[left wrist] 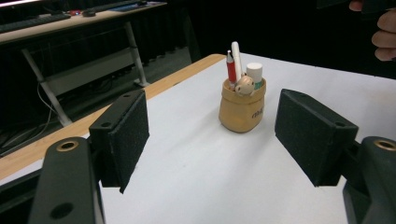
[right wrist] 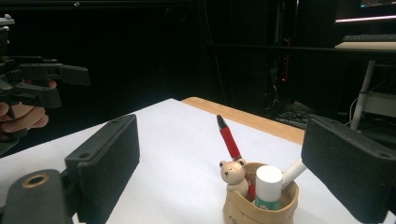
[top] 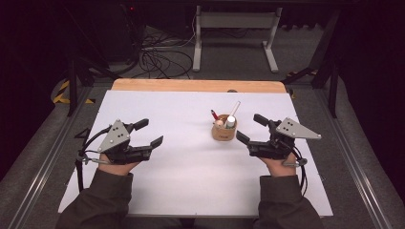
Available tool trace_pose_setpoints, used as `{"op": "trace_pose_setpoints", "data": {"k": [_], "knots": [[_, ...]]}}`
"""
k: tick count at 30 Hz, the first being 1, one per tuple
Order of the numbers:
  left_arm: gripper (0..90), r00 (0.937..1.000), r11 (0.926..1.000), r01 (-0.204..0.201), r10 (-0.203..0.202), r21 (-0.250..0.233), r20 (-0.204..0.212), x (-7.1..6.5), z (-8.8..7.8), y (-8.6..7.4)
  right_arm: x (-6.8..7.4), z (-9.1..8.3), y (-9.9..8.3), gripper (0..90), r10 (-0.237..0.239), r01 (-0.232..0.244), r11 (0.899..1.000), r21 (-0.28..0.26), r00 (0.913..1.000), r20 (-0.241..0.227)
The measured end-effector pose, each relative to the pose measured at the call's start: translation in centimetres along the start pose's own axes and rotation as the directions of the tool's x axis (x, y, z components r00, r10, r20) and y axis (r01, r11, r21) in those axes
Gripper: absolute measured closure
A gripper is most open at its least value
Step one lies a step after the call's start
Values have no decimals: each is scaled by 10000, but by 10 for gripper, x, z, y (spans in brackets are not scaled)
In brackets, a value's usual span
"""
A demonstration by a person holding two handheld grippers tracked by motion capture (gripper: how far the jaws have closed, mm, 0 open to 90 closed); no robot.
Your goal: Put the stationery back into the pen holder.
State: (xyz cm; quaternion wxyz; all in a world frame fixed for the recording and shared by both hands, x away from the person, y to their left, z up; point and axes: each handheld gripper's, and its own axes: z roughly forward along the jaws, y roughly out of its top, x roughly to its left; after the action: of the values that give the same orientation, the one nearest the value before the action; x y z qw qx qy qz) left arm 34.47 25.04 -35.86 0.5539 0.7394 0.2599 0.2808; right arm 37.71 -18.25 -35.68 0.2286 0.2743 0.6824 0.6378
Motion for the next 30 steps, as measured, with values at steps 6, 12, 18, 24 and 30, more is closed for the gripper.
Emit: {"op": "trace_pose_setpoints", "data": {"k": [6, 12, 18, 24, 30], "knots": [[267, 9999, 10000, 77, -77, -34, -82, 2, -7, -2, -1, -4, 0, 123, -31, 31, 10000, -52, 9999, 120], [264, 9996, 9997, 182, -186, -149, -222, 6, -15, -3, -1, -8, 1, 123, -15, 16, 10000, -66, 9999, 160], [262, 9991, 9994, 285, -291, -218, -307, 9, -22, -5, -1, -12, 1, 124, -64, 70, 9998, -184, 9995, 307], [259, 9985, 9990, 328, -340, -288, -419, 11, -29, -7, -3, -17, 1, 125, -58, 66, 9997, -224, 9994, 354], [258, 9976, 9984, 411, -432, -399, -548, 16, -39, -8, -8, -25, 2, 124, -52, 74, 9993, -372, 9983, 578]]}}
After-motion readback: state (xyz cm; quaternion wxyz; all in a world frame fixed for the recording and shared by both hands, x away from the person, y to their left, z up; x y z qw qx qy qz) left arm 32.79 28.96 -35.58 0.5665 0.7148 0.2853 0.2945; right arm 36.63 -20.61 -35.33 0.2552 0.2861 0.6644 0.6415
